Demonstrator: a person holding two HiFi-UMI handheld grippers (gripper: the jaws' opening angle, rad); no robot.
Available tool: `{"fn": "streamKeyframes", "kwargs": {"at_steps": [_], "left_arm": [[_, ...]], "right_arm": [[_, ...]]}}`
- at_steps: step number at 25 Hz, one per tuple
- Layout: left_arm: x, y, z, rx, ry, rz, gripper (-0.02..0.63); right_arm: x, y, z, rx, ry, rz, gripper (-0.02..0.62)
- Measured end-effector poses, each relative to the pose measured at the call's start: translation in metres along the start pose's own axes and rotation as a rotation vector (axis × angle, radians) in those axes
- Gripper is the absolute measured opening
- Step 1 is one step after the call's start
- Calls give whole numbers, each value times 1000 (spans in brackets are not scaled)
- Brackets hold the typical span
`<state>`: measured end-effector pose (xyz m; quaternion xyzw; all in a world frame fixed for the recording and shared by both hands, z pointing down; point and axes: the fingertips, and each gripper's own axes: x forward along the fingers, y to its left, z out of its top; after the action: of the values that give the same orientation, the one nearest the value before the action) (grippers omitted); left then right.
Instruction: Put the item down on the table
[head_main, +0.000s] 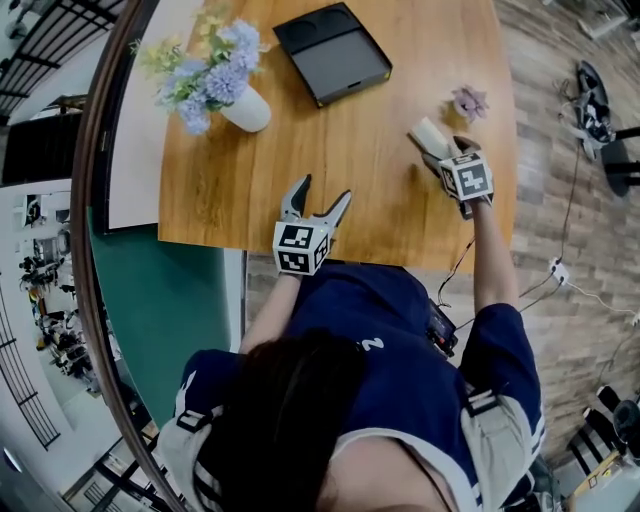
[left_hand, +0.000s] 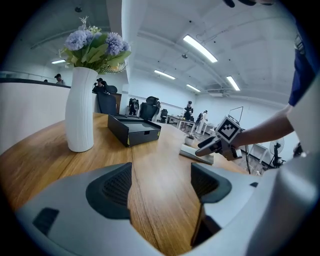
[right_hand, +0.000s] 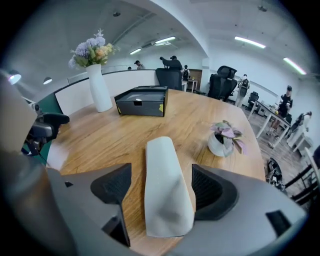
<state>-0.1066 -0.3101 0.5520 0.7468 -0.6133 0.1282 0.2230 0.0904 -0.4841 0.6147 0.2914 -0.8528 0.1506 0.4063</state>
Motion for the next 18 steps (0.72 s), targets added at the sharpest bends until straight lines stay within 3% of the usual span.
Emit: {"fn": "streamKeyframes", "kwargs": {"at_steps": [12,18], "left_arm": [[-7,-4,24,-17,-66,-104,367],[-16,-6,45,37,-119,-160,367]], "right_arm": [[-86,29,51,95,-322,-152,366],[-133,59,50,134,-433,-269,364]]}}
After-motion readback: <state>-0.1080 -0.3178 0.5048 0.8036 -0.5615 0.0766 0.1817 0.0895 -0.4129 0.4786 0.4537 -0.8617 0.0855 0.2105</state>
